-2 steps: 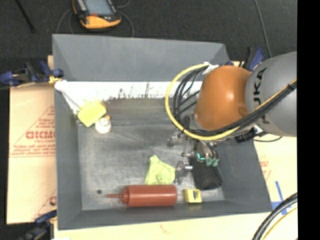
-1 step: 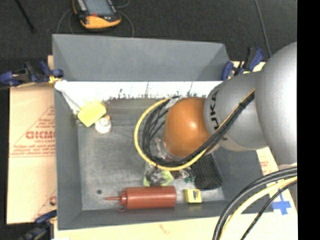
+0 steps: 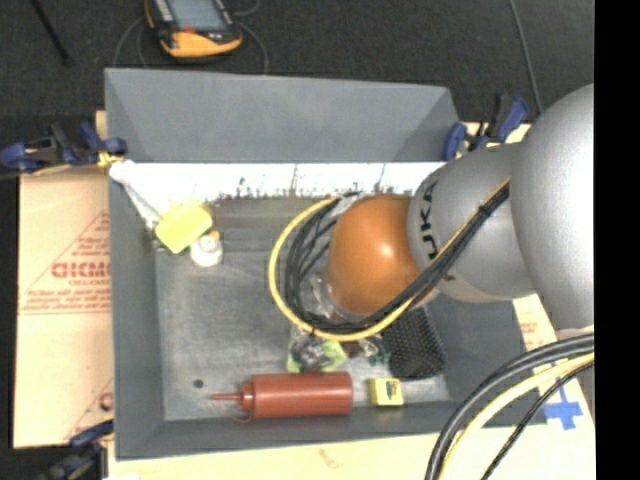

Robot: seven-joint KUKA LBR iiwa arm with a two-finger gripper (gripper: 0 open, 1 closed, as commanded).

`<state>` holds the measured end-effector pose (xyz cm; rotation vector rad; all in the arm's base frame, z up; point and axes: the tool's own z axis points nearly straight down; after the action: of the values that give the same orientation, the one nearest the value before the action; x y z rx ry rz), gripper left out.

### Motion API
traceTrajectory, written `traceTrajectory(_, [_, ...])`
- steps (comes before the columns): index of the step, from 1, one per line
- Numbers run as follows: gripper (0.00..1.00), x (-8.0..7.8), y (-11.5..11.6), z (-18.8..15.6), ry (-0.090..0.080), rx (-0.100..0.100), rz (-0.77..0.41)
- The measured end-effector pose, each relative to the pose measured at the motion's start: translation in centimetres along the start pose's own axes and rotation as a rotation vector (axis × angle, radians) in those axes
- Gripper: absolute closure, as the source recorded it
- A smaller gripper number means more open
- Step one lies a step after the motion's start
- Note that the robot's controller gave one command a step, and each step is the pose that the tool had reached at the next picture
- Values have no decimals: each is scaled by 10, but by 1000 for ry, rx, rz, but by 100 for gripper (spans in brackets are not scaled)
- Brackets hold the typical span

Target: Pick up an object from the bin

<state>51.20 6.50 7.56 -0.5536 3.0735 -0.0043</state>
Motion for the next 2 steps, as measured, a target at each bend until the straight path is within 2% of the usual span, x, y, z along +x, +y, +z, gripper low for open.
traceTrajectory(1, [100, -12, -24, -128, 14, -5, 7])
traceTrajectory(2, [0, -11, -24, -128, 14, -6, 8])
